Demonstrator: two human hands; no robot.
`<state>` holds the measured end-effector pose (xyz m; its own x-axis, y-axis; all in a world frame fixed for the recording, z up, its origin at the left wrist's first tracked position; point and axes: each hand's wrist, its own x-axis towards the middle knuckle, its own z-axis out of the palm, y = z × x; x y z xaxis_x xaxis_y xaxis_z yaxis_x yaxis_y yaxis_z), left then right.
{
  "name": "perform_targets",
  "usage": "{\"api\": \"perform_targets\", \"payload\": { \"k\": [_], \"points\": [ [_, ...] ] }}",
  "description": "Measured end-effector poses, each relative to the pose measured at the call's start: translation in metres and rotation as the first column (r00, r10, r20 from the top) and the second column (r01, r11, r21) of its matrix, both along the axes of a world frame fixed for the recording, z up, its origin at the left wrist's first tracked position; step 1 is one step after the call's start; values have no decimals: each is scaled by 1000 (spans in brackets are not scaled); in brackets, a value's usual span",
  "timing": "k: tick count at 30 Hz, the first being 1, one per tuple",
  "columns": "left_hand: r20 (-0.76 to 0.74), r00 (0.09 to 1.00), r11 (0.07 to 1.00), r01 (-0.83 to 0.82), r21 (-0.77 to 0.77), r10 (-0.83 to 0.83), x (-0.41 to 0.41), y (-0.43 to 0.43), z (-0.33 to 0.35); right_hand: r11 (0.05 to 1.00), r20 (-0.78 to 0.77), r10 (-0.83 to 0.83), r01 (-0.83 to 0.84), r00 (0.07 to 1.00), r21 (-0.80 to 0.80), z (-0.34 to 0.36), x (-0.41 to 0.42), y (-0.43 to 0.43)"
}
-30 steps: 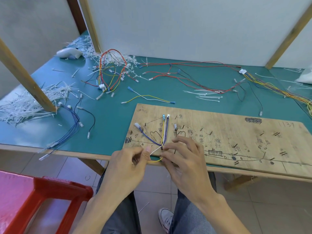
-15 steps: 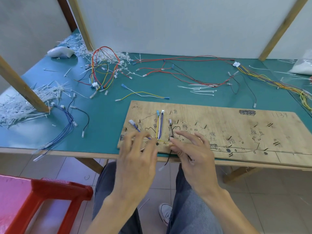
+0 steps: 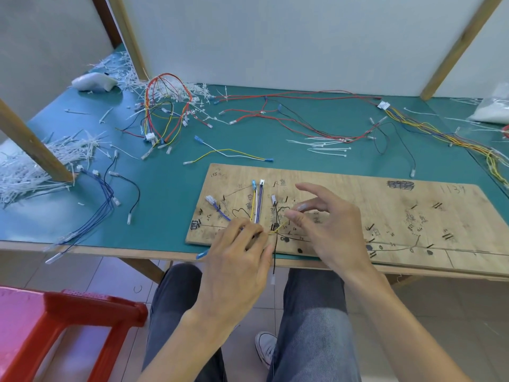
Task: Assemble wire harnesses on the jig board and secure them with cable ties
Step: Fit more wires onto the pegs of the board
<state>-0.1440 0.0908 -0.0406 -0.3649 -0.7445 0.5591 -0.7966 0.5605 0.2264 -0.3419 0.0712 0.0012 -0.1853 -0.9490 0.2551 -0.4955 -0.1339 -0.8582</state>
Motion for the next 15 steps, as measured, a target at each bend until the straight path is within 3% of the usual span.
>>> {"api": "perform_targets", "payload": {
  "k": [8, 15],
  "points": [
    [30, 1000, 1000, -1, 5, 1, 3, 4, -3, 998, -29, 34, -32, 999, 52, 4, 8, -39],
    [123, 992, 1000, -23, 6, 22, -3, 8, -1, 980, -149, 91, -63, 985, 187, 5, 8, -63]
  ]
}}
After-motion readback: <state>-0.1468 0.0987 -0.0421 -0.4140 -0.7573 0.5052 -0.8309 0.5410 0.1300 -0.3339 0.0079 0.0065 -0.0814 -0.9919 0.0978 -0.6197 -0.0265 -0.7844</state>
